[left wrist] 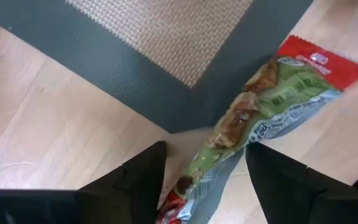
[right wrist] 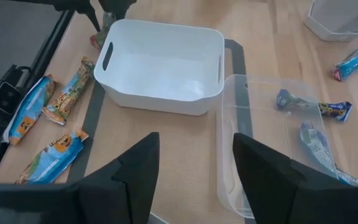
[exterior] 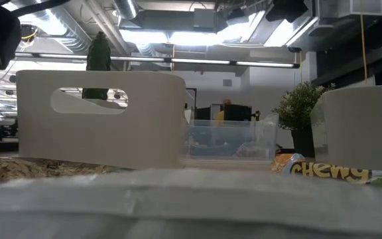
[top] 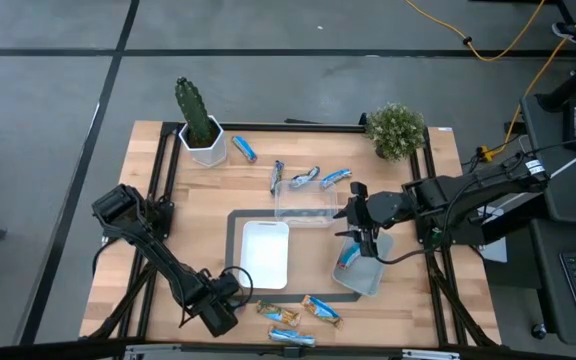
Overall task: Pick and place Granola Bars by type
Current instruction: Put the red granola bar into the gray bin
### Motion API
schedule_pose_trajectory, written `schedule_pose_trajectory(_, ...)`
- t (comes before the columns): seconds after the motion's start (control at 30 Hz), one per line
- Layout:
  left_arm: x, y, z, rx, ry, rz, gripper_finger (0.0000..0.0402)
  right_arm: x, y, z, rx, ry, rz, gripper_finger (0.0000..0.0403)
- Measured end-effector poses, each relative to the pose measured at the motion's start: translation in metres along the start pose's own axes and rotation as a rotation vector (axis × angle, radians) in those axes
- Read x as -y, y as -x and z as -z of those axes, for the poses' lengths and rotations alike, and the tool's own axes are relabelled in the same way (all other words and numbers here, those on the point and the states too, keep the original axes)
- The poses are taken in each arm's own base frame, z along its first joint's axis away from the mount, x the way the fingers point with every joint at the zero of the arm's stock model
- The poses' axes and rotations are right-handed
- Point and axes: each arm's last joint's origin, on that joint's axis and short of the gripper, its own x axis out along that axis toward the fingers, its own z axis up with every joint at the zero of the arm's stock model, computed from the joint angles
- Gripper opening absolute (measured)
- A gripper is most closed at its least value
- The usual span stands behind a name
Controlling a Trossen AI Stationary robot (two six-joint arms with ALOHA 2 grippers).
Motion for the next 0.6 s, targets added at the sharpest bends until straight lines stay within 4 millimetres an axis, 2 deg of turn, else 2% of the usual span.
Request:
schedule_pose_trajectory(0.13,-0.002,0.000,0.000,0.002,0.028,-0.014,0.0172,0.000,0.000,0.000,0.000,0.000,0.000,0.0206)
schedule_pose_trajectory(0.27,-0.004,0.003,0.001,-0.006,0.057,-0.019,0.0095,0.000,0.000,0.000,0.000,0.002,0.000,0.0206)
schedule_pose_trajectory(0.4,-0.001,0.014,0.003,-0.020,0.095,0.040,0.0018,0.000,0.000,0.000,0.000,0.002,0.000,0.0206)
schedule_pose_trajectory(0.6,-0.004,0.051,0.002,-0.015,0.097,0.134,0.0018,0.000,0.000,0.000,0.002,0.009,0.000,0.0206)
